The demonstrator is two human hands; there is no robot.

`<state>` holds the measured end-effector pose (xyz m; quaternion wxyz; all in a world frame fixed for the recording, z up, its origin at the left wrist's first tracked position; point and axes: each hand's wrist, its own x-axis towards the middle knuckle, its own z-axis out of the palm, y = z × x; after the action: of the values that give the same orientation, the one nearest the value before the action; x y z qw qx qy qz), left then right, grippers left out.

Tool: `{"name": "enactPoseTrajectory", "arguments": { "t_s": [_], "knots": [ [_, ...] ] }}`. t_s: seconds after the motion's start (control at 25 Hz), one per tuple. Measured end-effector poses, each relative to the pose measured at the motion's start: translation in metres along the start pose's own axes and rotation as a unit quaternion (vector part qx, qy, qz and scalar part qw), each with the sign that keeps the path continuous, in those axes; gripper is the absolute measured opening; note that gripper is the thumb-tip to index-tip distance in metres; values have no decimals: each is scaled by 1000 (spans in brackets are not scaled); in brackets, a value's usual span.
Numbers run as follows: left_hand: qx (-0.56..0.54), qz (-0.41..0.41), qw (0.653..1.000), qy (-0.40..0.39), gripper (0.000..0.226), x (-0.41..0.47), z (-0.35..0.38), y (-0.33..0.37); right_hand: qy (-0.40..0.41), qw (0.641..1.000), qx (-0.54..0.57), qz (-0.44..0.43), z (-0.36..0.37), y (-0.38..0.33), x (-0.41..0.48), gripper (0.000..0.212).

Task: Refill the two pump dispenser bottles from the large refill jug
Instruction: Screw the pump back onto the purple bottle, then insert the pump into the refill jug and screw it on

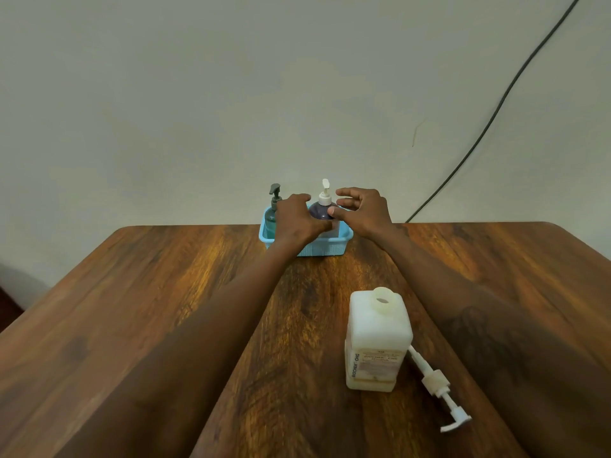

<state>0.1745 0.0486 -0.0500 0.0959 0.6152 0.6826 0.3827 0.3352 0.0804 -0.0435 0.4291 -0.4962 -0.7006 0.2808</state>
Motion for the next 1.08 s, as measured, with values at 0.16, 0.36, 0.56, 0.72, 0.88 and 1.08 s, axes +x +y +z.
{"name": "enactPoseTrajectory", "arguments": {
  "t_s": [0.16, 0.36, 0.56, 0.72, 0.88, 1.08],
  "knots": [
    [-51, -2, 999, -6, 74, -31, -23, 1, 12, 1000, -20, -11, -18, -8, -35, 47],
    [-196, 17, 969, -149, 58, -113, -63, 16, 30, 999, -31, -23, -45, -16, -97, 27],
    [-241, 53, 934, -257, 86, -172, -63, 17, 37, 998, -35, -36, -74, -22, -167, 13],
    [-220, 97, 935, -261, 108, -199, -51, 23, 11, 998, -53, -38, -95, -16, -208, 19],
    [-211, 107, 951, -200, 84, -212, -46, 36, -108, 982, -136, -75, -113, -1, -236, 28],
    [-201, 98, 957, -185, 89, -210, -46, 24, -291, 912, -278, -82, -114, 12, -251, 38]
  ]
}}
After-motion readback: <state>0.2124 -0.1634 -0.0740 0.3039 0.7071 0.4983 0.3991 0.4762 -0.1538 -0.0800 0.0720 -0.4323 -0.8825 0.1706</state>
